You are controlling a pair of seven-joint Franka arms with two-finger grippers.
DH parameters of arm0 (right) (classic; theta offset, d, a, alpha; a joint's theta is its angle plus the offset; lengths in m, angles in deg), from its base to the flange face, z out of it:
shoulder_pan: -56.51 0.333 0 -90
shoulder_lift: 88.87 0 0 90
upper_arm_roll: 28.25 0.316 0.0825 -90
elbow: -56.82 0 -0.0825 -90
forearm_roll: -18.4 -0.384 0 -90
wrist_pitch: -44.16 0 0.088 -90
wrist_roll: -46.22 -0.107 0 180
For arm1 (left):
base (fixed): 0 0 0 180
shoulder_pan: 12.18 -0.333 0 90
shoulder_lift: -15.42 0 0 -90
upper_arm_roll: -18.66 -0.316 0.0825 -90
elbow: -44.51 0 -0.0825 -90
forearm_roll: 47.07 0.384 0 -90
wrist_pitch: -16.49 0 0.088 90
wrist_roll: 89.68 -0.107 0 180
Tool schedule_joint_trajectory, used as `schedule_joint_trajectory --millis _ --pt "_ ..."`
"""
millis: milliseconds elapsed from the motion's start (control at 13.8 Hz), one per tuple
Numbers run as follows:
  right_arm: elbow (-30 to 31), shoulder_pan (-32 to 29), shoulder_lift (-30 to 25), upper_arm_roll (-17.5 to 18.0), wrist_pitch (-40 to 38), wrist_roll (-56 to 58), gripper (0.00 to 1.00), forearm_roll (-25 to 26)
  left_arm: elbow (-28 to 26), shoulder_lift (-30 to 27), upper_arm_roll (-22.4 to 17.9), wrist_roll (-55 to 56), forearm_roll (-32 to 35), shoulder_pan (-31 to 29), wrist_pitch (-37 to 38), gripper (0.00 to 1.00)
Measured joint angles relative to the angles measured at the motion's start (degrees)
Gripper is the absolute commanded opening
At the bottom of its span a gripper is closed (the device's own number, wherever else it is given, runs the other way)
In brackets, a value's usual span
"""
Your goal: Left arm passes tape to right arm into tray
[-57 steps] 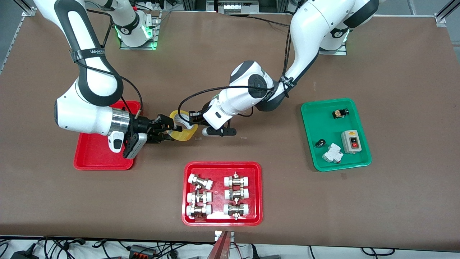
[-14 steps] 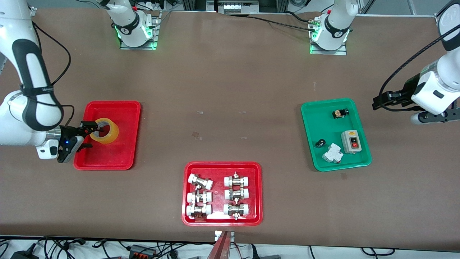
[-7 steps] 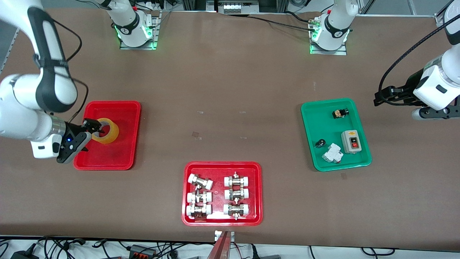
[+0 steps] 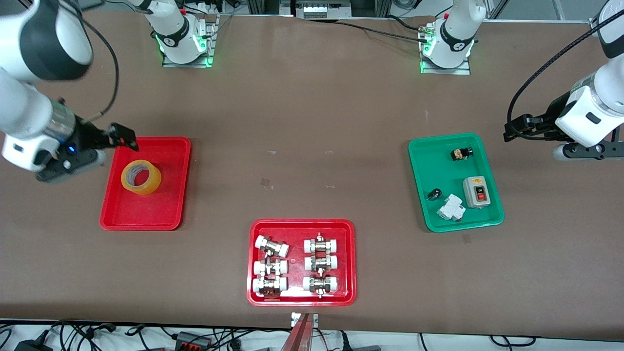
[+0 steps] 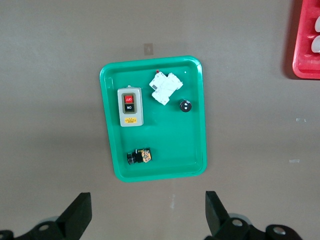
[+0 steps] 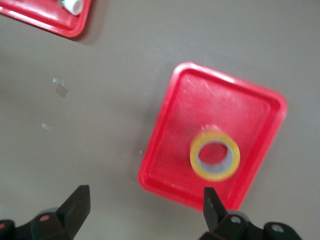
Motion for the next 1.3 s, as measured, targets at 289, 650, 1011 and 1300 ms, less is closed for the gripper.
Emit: schedule_joint_trajectory --millis 289,650,1011,1300 --pt "-3.73 -0.36 -2.22 -0.18 -6.69 -13.39 1.00 6.66 0.03 0.00 0.32 -0.22 0.00 0.33 -0.05 1.00" --pt "-4.13 -0.25 -5.52 0.15 -7.53 -19.71 1.00 5.02 0.04 0.00 0.87 -0.24 0.00 0.55 -0.08 1.00" --pt "-1.61 -0.26 -8.44 0.05 -6.64 -19.68 1.00 2.76 0.05 0.00 0.87 -0.25 0.00 0.55 -0.08 1.00" --pt "-1.61 -0.44 -7.62 -0.13 -6.61 -19.68 1.00 2.76 0.05 0.00 0.87 -0.26 0.00 0.53 -0.08 1.00"
